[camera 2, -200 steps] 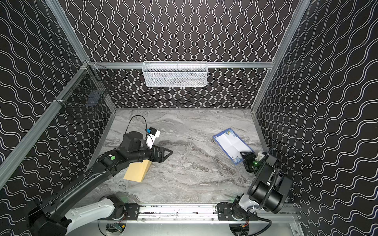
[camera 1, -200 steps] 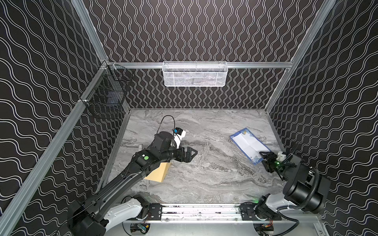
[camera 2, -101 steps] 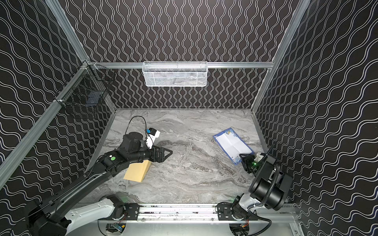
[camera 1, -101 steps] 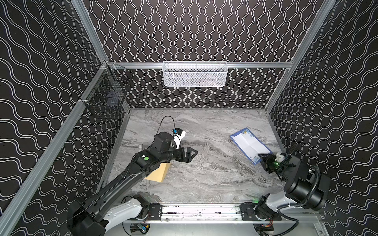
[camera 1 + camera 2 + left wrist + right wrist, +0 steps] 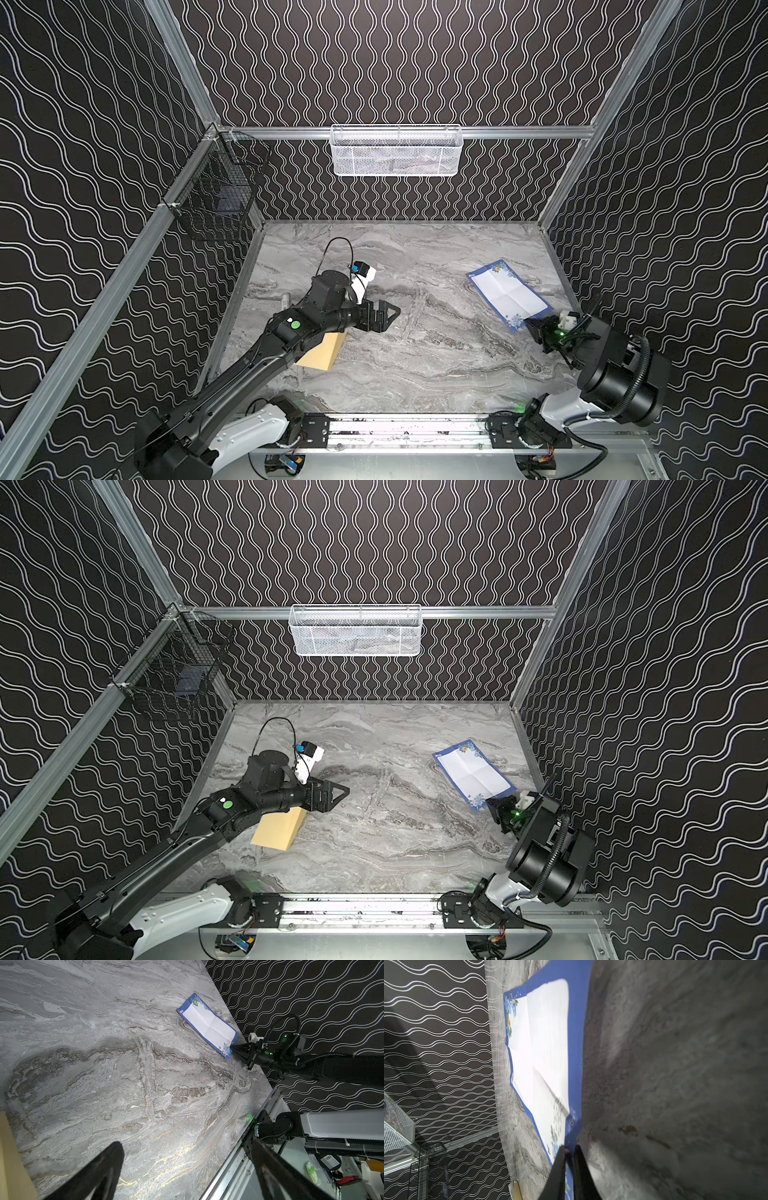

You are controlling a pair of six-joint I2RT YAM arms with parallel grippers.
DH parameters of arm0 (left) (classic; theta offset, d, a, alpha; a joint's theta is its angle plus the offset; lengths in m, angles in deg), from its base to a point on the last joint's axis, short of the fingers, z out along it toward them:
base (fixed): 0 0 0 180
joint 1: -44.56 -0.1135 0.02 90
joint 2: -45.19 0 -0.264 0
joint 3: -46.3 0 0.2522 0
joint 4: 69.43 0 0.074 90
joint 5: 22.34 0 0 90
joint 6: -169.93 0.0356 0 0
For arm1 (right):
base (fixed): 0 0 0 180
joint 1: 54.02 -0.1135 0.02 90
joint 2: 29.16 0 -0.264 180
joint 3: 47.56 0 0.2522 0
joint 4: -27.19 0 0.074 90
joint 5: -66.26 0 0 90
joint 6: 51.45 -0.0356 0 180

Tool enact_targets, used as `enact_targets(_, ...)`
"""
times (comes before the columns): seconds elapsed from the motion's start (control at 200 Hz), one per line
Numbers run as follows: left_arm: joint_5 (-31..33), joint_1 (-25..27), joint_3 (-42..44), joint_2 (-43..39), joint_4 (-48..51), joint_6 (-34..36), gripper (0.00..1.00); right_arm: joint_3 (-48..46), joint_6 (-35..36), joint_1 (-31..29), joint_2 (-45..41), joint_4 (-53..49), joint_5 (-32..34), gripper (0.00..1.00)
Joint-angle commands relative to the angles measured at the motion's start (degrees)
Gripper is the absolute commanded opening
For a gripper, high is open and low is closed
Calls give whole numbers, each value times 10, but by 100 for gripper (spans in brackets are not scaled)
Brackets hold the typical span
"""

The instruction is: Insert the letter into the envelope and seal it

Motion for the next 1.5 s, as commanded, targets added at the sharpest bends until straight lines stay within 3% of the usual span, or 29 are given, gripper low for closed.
enact_targets(0.0, -1, 1, 3, 0, -12, 8, 99, 4, 14, -2, 3, 1, -13, 7)
enact_targets(0.085, 1, 0, 1, 0, -9, 9, 99, 9, 19, -4, 5, -5, -15, 0)
enact_targets(0.3, 19, 0, -2, -6, 0, 11, 99, 11, 22, -25, -11, -18, -15, 0)
enact_targets(0.395, 61, -10, -16, -1, 34, 11, 99, 10, 20, -59, -18, -18, -12, 0)
enact_targets(0.495, 56, -32, -13, -6, 24, -3, 99, 19, 22, -118, -28, -36, -14, 0)
enact_targets(0.651, 66, -46, -23, -10, 22, -5, 99, 57, 31, -260, -60, -106, 7, 0)
enact_targets(0.846, 62, -46, -21, -3, 3, -12, 99, 126, 66, -414, -67, -256, 49, 0)
enact_targets(1.191, 24, -39, 24, 42, -87, -14, 95, 198, 104, -569, -76, -447, 182, 0)
enact_targets(1.331, 40, -24, 24, 88, -86, -11, 83, 233, 108, -611, -57, -527, 276, 0)
enact_targets(1.492, 55, -4, 24, 144, -91, -8, 60, 234, 108, -614, -74, -538, 290, 0)
